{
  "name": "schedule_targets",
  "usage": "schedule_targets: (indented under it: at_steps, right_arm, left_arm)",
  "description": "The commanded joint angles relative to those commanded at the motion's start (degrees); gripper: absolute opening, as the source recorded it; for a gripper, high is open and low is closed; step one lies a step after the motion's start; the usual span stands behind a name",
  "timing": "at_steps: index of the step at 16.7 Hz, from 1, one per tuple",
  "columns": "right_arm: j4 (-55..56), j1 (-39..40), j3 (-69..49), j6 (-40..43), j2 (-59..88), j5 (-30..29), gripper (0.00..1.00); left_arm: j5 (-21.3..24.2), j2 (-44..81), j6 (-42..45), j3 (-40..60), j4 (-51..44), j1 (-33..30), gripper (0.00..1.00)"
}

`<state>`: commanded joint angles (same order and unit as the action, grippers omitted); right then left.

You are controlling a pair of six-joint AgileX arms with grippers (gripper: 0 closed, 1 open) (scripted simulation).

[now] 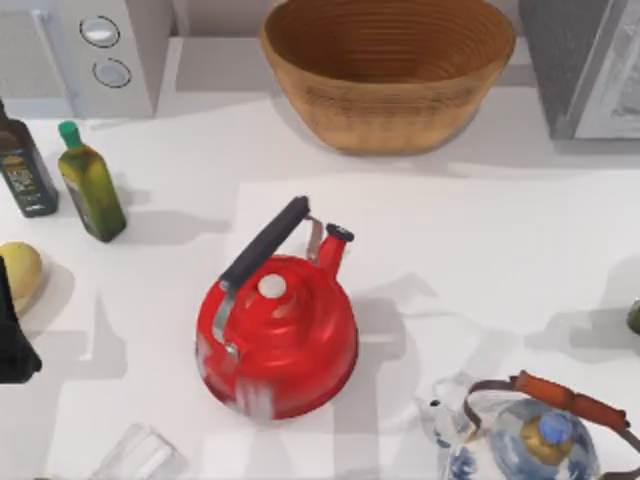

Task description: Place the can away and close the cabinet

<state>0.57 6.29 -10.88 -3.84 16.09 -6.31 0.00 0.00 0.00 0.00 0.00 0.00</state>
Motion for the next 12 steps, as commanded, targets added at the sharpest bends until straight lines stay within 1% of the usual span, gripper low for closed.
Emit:
schedule_targets:
  at_steps: [2, 5, 12]
  right_arm:
    - [-0.25, -2.65, 4.67, 1.63, -7.68, 2.73, 0.0]
    - [-0.53, -5.57, 9.69, 3.4, -14.55, 5.63, 0.0]
    - [-0.57, -6.1, 10.75, 3.69, -15.8, 6.22, 0.0]
  left_arm:
    - [0.0, 0.0, 0.0, 0.0, 0.0, 0.0, 1.0]
    - [0.0, 0.0, 0.0, 0.0, 0.0, 0.0, 1.0]
    - [0.0, 0.0, 0.0, 0.0, 0.0, 0.0, 1.0]
